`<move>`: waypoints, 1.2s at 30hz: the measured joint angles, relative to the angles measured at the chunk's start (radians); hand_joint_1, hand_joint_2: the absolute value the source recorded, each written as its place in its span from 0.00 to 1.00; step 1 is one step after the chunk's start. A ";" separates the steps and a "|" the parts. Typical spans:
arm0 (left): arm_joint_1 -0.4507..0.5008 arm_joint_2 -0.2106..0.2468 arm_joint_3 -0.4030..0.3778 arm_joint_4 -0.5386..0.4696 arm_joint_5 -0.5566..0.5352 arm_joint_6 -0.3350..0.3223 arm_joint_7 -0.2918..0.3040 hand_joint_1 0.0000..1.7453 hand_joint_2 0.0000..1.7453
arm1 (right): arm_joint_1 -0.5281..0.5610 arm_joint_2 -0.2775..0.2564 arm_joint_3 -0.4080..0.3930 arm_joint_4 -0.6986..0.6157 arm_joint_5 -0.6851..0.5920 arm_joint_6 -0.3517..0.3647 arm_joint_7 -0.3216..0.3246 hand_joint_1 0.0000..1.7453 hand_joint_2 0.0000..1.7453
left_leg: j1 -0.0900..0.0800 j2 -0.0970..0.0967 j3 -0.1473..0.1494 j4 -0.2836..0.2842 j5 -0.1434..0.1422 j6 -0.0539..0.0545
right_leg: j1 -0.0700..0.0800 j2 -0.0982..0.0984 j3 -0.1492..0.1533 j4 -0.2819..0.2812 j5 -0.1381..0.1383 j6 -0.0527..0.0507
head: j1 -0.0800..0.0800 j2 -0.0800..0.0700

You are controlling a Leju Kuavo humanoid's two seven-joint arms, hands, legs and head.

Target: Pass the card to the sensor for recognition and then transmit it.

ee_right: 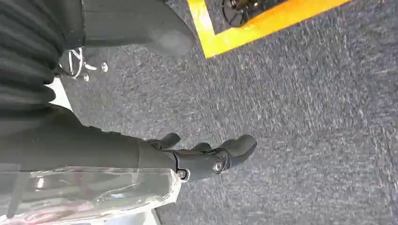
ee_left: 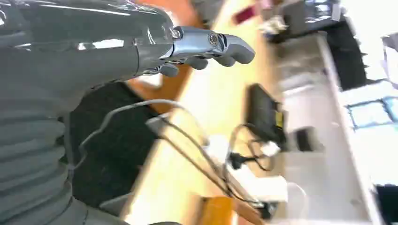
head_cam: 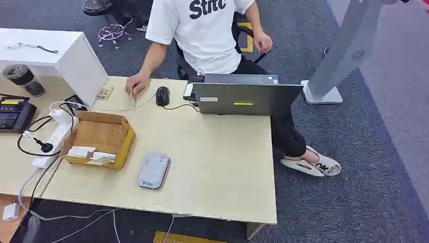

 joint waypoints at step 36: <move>-0.604 0.545 -0.622 0.477 -0.788 0.378 0.473 0.00 1.00 | -0.024 -0.045 0.092 0.009 0.066 0.041 0.330 0.00 1.00 | 0.000 0.000 0.001 0.002 0.002 -0.001 | 0.000 0.001 0.001 0.000 0.002 0.000 | 0.000 0.000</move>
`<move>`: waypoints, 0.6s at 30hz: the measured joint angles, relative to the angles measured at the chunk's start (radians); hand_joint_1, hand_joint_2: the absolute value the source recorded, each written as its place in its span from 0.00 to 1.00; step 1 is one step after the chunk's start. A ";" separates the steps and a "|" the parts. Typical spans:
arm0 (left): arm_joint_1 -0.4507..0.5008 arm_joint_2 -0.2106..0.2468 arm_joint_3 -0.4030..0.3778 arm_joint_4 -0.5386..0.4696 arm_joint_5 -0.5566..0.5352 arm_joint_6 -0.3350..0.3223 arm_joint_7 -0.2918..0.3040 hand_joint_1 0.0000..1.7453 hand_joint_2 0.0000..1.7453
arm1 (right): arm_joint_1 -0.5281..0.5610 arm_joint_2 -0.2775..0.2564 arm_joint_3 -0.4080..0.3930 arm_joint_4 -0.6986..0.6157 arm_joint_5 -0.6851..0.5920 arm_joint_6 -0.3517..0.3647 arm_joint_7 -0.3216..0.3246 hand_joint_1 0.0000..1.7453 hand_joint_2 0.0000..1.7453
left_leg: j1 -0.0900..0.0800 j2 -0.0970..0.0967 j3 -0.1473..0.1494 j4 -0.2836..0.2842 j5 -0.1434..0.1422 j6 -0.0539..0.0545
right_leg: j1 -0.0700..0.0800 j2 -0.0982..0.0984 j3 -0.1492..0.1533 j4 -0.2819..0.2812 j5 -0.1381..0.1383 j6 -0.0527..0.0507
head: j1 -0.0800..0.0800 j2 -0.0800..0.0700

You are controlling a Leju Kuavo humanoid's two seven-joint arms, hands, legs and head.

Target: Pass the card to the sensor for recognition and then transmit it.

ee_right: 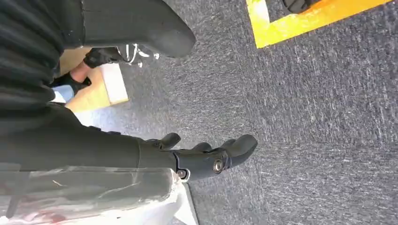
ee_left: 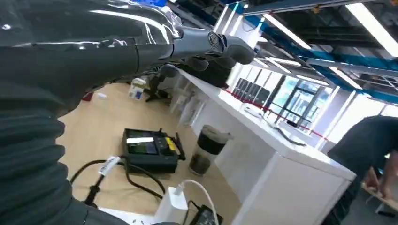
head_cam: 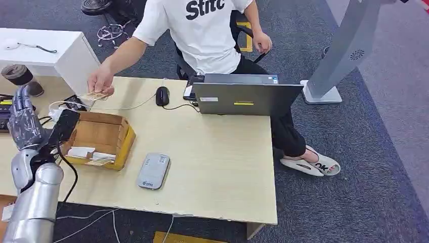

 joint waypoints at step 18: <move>-0.075 -0.033 -0.144 0.113 -0.109 0.018 0.033 0.00 1.00 | 0.001 -0.007 0.001 0.000 -0.003 -0.002 -0.027 0.00 1.00 | 0.000 0.000 0.000 0.000 0.000 0.000 | 0.000 0.000 -0.001 0.000 0.000 0.000 | 0.000 0.000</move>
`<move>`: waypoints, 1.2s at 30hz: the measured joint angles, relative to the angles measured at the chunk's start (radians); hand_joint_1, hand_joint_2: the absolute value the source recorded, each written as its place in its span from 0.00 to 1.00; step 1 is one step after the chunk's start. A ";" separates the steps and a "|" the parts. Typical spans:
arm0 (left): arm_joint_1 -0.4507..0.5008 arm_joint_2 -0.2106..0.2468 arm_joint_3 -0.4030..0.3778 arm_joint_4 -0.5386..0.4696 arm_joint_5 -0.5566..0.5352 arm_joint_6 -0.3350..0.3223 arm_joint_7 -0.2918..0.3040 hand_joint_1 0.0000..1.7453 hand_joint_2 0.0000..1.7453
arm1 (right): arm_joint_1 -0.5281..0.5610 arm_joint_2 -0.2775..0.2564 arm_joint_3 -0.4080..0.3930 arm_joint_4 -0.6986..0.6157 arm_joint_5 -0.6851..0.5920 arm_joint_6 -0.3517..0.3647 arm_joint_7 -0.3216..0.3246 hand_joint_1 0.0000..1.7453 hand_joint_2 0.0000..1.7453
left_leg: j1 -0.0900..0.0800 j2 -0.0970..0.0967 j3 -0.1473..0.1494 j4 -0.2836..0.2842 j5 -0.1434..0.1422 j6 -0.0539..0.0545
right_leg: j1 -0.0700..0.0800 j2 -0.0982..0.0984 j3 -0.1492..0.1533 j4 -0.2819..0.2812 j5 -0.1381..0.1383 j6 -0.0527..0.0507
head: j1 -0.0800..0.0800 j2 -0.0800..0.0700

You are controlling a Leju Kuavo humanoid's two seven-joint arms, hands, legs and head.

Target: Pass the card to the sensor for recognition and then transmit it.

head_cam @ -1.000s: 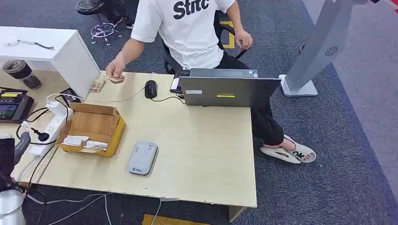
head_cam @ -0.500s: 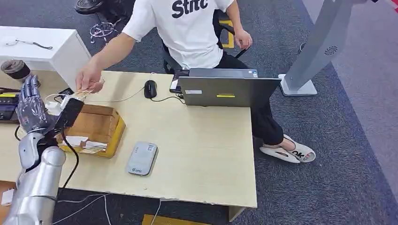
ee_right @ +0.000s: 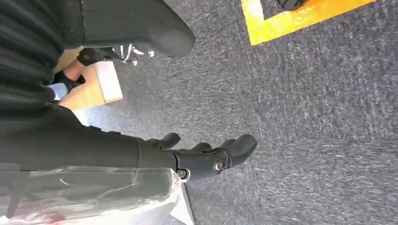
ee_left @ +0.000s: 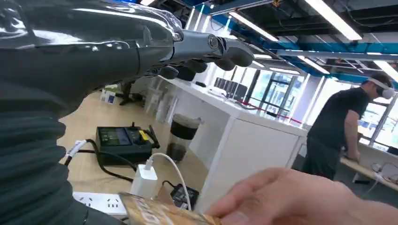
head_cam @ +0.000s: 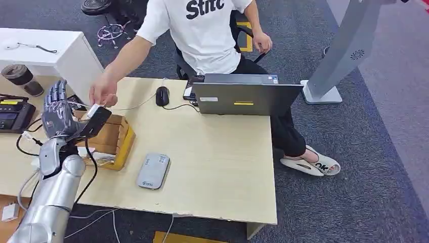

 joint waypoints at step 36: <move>-0.003 -0.033 -0.049 0.000 0.075 -0.031 -0.030 1.00 1.00 | 0.002 -0.002 0.000 0.000 -0.011 0.003 -0.003 0.00 1.00 | 0.000 0.000 0.000 0.000 0.000 0.000 | 0.000 0.000 0.000 0.000 0.000 0.000 | 0.000 0.000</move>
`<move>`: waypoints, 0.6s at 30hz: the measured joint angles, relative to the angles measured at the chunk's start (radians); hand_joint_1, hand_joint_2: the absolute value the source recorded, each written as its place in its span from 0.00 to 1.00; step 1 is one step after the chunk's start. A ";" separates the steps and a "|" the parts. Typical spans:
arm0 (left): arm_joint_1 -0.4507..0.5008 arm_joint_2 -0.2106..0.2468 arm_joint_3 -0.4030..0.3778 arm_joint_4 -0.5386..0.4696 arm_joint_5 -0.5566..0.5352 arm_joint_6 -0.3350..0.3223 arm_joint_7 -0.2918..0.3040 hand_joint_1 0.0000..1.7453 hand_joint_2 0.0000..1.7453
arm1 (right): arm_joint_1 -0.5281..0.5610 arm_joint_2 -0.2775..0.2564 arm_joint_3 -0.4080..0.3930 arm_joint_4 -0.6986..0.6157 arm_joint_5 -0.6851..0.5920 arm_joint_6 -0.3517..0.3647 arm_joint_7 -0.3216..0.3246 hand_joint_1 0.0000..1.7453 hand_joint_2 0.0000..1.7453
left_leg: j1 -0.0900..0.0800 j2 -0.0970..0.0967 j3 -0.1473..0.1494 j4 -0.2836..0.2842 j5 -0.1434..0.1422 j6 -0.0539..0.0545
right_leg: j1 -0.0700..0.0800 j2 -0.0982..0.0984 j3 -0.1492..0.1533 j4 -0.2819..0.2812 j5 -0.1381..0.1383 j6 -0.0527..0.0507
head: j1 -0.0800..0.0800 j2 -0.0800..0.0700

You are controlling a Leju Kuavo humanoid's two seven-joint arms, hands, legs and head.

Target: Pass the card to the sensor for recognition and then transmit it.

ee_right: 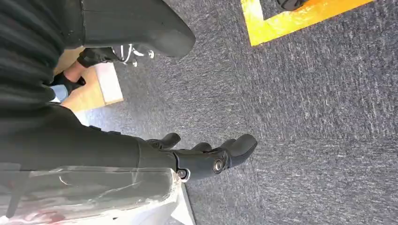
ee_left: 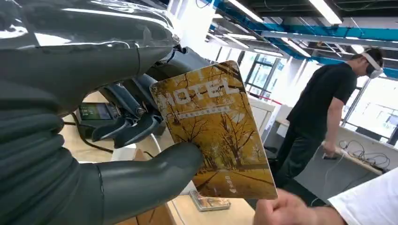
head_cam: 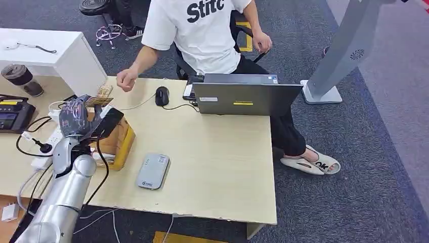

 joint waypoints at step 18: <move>0.052 -0.028 -0.244 -0.090 -0.053 -0.272 0.066 1.00 1.00 | 0.004 0.005 0.000 0.000 -0.019 0.000 -0.011 0.00 1.00 | 0.000 0.000 0.000 0.000 0.000 0.001 | 0.000 -0.001 0.000 0.000 0.000 0.000 | 0.000 0.000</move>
